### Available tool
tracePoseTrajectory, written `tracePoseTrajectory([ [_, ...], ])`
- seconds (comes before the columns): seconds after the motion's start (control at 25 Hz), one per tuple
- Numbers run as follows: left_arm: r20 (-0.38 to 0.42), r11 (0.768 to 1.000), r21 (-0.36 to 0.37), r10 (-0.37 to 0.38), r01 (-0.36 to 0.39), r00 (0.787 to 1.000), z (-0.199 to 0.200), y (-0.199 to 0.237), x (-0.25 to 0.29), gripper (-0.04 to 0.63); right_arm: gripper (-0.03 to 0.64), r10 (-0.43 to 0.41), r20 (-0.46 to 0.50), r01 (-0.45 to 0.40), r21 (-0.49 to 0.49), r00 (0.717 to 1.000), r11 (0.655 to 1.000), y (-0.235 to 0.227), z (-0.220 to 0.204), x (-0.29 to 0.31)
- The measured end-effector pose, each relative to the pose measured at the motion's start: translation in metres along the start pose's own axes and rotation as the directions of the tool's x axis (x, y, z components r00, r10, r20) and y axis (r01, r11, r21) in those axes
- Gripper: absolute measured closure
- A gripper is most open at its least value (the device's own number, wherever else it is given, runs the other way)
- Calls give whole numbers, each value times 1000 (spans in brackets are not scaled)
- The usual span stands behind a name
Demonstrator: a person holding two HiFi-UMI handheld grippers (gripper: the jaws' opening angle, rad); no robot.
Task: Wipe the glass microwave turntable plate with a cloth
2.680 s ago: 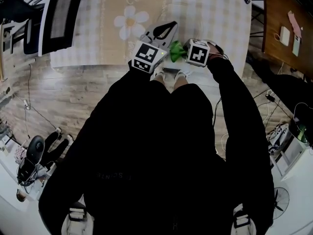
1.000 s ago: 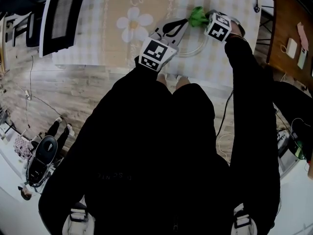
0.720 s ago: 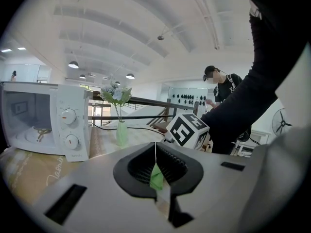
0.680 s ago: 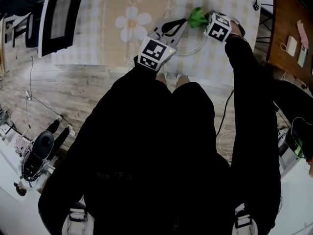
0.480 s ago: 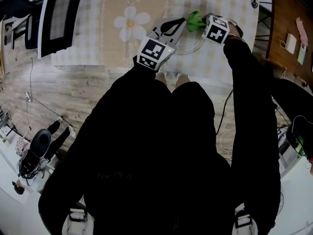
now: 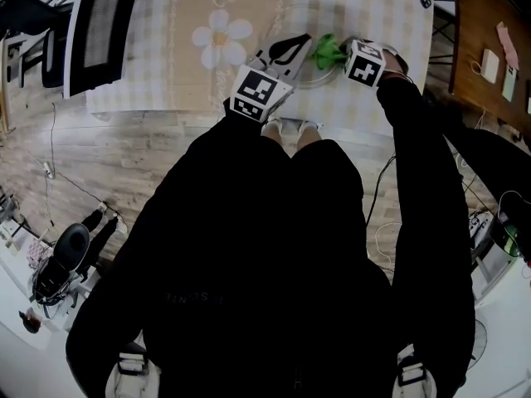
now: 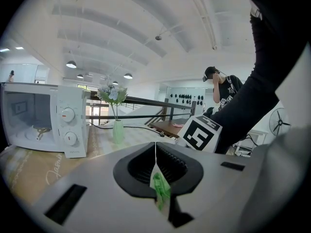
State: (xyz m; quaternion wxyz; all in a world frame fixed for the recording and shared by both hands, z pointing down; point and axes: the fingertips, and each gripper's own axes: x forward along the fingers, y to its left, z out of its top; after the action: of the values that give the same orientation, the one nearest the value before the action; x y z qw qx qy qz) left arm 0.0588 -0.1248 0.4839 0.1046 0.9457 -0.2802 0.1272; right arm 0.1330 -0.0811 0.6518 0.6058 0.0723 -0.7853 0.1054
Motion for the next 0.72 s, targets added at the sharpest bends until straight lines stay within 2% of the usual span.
tracePoseTrajectory([
  [0.44,-7,1000,-3,-15,15,1000,-9,-11,-15,574,511,91,15,-92,26,996,995,67,5,6],
  [0.72,-18,1000,7,-18,18,1000,-9,-8,-31,574,509,86,65,-91,79,994,993,86,8,-3],
])
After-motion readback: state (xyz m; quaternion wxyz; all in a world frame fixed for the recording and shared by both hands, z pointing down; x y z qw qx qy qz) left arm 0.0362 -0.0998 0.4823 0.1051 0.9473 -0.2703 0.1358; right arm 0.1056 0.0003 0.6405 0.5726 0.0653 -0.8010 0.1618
